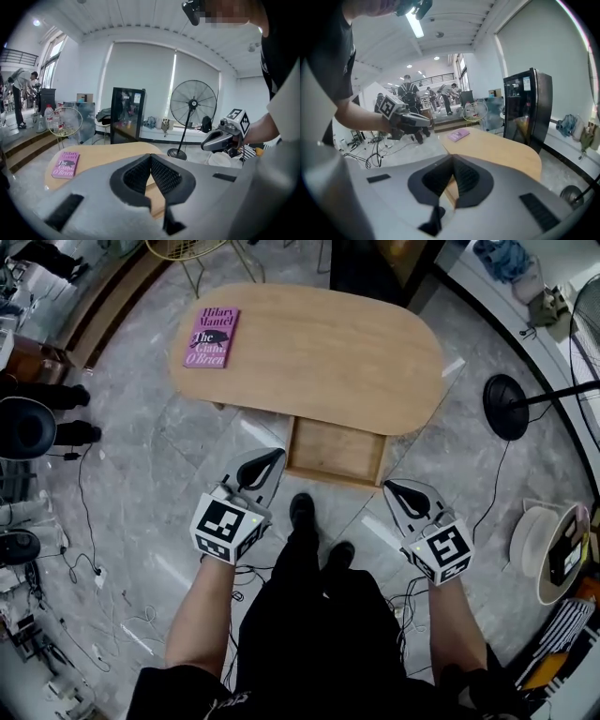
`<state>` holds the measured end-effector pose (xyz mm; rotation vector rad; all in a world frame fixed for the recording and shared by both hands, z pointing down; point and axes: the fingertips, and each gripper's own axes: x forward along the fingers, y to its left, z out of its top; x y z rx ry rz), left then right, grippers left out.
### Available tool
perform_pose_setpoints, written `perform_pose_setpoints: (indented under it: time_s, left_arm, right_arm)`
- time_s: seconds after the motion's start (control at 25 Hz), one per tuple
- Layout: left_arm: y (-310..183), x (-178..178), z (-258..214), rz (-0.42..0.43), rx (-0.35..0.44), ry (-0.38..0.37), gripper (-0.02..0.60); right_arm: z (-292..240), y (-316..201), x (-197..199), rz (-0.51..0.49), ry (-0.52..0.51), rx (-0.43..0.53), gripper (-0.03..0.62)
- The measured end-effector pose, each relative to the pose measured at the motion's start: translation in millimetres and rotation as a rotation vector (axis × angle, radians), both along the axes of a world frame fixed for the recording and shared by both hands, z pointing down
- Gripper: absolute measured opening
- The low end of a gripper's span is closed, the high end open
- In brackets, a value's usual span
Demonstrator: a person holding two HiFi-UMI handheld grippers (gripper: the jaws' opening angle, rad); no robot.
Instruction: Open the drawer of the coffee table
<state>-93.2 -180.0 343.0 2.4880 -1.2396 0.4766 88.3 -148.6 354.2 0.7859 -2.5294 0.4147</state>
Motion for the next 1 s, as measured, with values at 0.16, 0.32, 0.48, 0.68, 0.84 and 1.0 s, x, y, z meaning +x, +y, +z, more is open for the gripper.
perform_pose_setpoints:
  time_s: [0.16, 0.32, 0.48, 0.68, 0.84, 1.0]
  left_arm:
    - [17, 22, -39, 0.03, 0.059, 0.015, 0.003]
    - [41, 32, -68, 0.01, 0.116, -0.025, 0.002]
    - [79, 47, -89, 0.002, 0.133, -0.022, 0.002]
    - [125, 60, -112, -0.025, 0.123, -0.008, 0.002]
    - [156, 42, -139, -0.106, 0.135, 0.042, 0.002]
    - [174, 22, -159, -0.144, 0.158, 0.036, 0.002]
  right_arm:
    - [-30, 19, 11, 0.017, -0.028, 0.03, 0.005]
    - [-54, 46, 24, 0.051, -0.055, 0.053, 0.005]
    - [-77, 82, 36, 0.025, -0.077, 0.065, 0.005]
    - [-101, 110, 58, 0.021, -0.096, 0.085, 0.005]
    - [-104, 131, 51, 0.002, -0.108, 0.069, 0.005]
    - [-117, 143, 31, -0.024, -0.136, 0.07, 0.005]
